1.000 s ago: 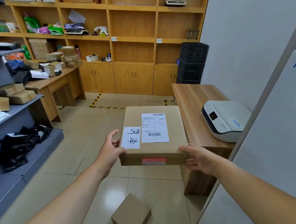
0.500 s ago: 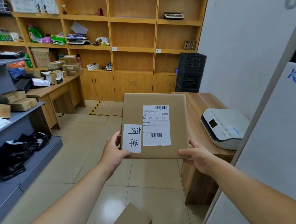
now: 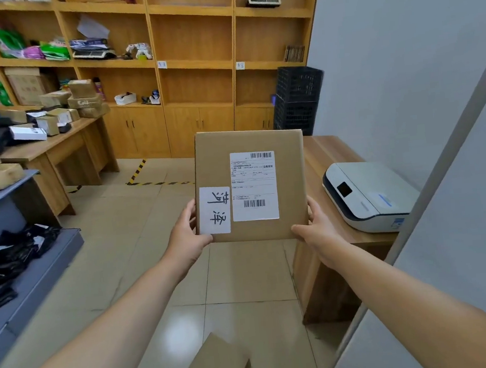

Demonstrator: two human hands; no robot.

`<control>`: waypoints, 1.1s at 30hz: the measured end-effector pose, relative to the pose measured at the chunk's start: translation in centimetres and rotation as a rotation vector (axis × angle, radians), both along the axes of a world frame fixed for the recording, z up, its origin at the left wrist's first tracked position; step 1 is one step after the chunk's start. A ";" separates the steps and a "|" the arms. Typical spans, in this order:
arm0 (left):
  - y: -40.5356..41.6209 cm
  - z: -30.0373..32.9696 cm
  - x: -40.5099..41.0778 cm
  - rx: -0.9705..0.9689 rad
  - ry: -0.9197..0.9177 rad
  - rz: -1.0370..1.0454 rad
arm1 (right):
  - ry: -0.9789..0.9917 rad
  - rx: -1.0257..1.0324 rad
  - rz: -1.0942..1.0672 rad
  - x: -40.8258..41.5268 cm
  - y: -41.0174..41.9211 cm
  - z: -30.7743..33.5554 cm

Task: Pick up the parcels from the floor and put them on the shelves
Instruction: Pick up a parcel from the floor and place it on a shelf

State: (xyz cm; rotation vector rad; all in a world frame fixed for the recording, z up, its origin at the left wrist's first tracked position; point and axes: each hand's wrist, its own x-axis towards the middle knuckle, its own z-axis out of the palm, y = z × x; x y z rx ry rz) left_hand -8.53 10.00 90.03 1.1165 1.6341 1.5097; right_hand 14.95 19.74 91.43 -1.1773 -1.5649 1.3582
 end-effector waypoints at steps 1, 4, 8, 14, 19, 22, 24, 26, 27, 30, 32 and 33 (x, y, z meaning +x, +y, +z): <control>1.4 -0.4 -0.2 -0.009 0.003 0.007 | -0.008 0.012 -0.003 -0.3 1.3 -0.3; 6.4 -1.5 -0.9 -0.039 0.018 0.020 | -0.085 0.047 0.004 -1.4 6.1 -1.7; 14.5 -3.2 -1.8 -0.069 0.008 0.065 | -0.226 0.129 -0.008 -2.9 14.3 -3.7; 26.3 -3.4 -3.1 -0.105 0.005 0.124 | -0.252 0.240 0.009 -5.3 26.3 -3.8; 33.6 -3.4 -4.5 -0.107 0.019 0.136 | -0.293 0.288 0.019 -6.8 33.9 -4.1; 36.4 -3.3 -5.8 -0.115 0.052 0.131 | -0.329 0.295 0.039 -7.9 37.2 -4.1; 38.2 -3.0 -6.7 -0.125 0.093 0.134 | -0.337 0.286 0.053 -8.7 39.2 -4.2; 40.0 -2.8 -7.6 -0.134 0.158 0.145 | -0.324 0.272 0.064 -9.7 41.2 -4.3; 40.9 -2.7 -8.1 -0.140 0.191 0.150 | -0.316 0.268 0.065 -10.1 42.2 -4.4; 44.1 -2.7 -9.8 -0.144 0.232 0.143 | -0.317 0.271 0.057 -11.6 45.4 -4.3; 46.4 -2.9 -11.1 -0.148 0.243 0.135 | -0.318 0.274 0.053 -12.9 47.7 -4.2; 47.5 -2.9 -11.9 -0.148 0.256 0.137 | -0.318 0.276 0.053 -13.8 49.0 -4.1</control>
